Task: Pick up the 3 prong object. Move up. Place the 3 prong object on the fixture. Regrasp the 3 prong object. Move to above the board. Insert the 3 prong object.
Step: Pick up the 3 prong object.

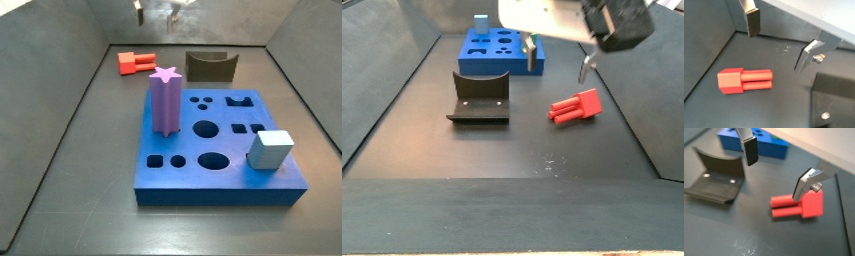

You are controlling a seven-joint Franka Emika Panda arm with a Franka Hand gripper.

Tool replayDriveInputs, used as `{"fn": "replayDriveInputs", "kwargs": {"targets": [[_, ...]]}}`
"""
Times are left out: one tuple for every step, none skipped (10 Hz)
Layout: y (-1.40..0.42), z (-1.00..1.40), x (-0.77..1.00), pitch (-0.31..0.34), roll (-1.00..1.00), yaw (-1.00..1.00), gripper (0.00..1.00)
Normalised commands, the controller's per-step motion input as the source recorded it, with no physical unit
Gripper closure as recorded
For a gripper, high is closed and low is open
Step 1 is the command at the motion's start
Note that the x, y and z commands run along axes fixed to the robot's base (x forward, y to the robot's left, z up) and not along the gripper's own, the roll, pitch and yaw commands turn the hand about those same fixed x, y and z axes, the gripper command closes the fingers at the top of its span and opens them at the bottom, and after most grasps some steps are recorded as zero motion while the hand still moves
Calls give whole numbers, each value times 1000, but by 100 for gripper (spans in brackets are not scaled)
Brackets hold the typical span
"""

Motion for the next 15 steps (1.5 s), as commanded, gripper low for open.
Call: {"fn": "replayDriveInputs", "kwargs": {"targets": [[0, -489, -214, -3, 21, -911, 0], [0, -454, -334, 0, 31, -817, 0], [0, -111, -186, 0, 0, -451, 0], [0, -86, -29, 0, 23, -6, 0], [0, -623, -154, 0, 63, -703, 0], [0, -749, -197, 1, 71, -731, 0], [0, -149, 0, 0, 0, -234, 0], [0, -123, 0, 0, 0, -140, 0], [-163, -983, 69, -3, 106, -580, 0], [0, -309, 257, 0, 0, -337, 0], [0, -117, 63, 0, 0, -180, 0], [0, -891, 0, 0, 100, -503, 0], [0, -83, 100, 0, 0, -174, 0], [0, -23, 46, 0, 0, -86, 0], [0, -11, 14, 0, -1, -129, 0]]}}
